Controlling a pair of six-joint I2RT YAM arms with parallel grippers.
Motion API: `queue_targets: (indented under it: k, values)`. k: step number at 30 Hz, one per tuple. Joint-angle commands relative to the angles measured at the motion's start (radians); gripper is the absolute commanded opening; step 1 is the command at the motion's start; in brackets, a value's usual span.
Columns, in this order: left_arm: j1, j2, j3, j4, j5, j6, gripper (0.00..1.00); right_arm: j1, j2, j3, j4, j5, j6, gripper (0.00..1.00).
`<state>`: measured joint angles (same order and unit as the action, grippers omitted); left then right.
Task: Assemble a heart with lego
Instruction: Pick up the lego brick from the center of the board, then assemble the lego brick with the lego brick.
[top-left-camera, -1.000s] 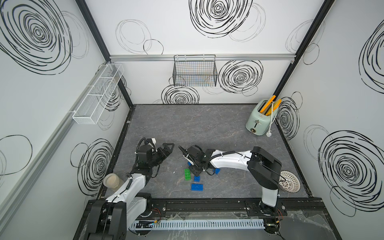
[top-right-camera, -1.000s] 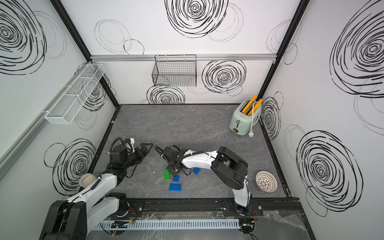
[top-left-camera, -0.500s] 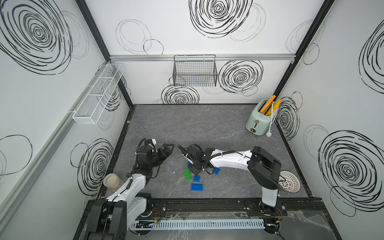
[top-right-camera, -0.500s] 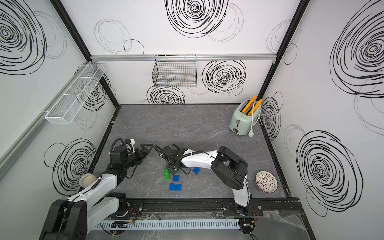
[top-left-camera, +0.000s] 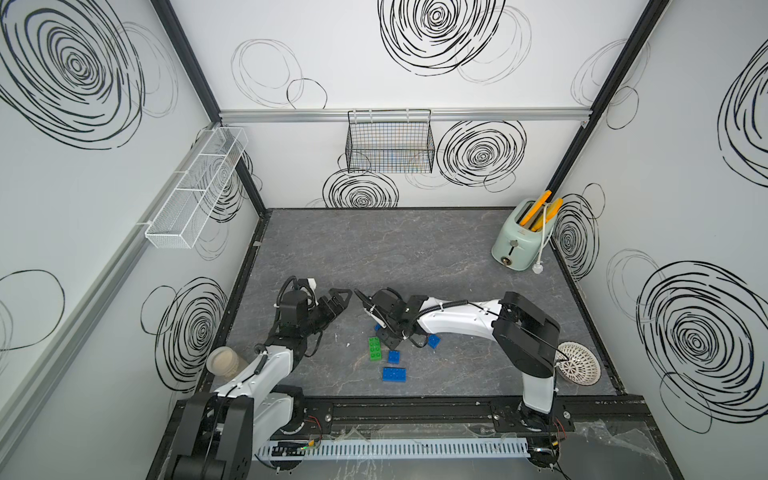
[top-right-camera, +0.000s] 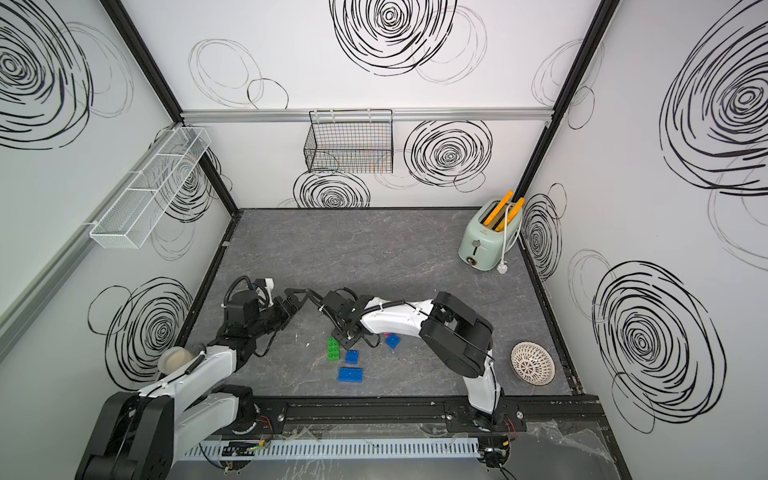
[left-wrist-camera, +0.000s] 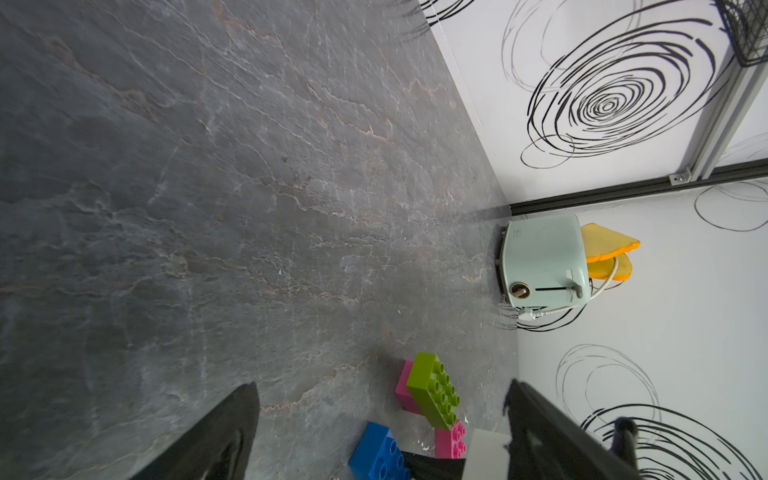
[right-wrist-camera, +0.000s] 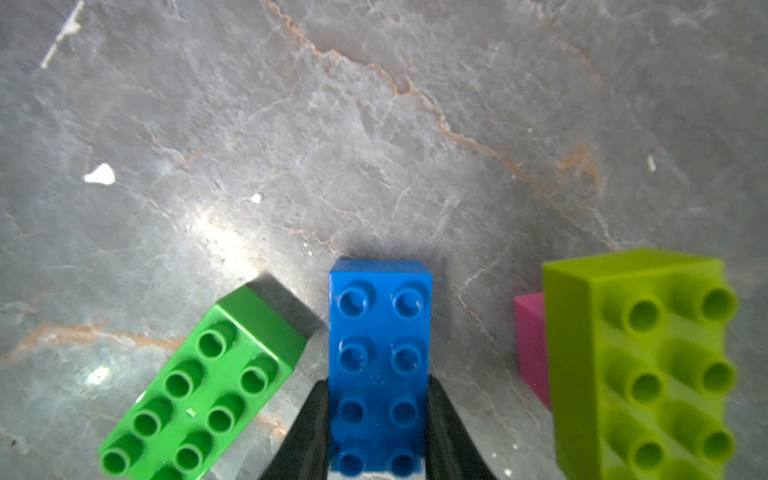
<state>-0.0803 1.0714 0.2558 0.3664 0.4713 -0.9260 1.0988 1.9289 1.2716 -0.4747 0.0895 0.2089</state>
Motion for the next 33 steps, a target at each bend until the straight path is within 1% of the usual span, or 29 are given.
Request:
queue_targets:
  k: [1, 7, 10, 13, 15, 20, 27, 33]
  values:
    - [-0.036, 0.027, 0.008, 0.07, -0.009, -0.016, 0.97, -0.016, -0.089, -0.005, -0.053, -0.021, -0.046, 0.27]
    - [-0.105, 0.093, 0.023, 0.14, -0.019, -0.055, 0.97, -0.075, -0.208, -0.015, -0.106, -0.078, -0.122, 0.24]
    - [-0.124, 0.132, 0.029, 0.205, -0.001, -0.091, 0.97, -0.105, -0.223, 0.001, -0.143, -0.085, -0.175, 0.23]
    - [-0.156, 0.164, 0.058, 0.215, 0.001, -0.102, 0.97, -0.131, -0.227, 0.022, -0.159, -0.076, -0.217, 0.22]
    - [-0.173, 0.181, 0.076, 0.254, 0.003, -0.107, 0.97, -0.156, -0.225, 0.033, -0.159, -0.09, -0.233, 0.22]
    - [-0.177, 0.225, 0.102, 0.289, 0.038, -0.112, 0.97, -0.192, -0.189, 0.072, -0.171, -0.107, -0.266, 0.23]
    - [-0.204, 0.286, 0.109, 0.354, 0.068, -0.14, 0.97, -0.207, -0.108, 0.124, -0.19, -0.127, -0.319, 0.24]
    - [-0.226, 0.339, 0.109, 0.395, 0.098, -0.164, 0.97, -0.21, -0.066, 0.153, -0.203, -0.139, -0.333, 0.24]
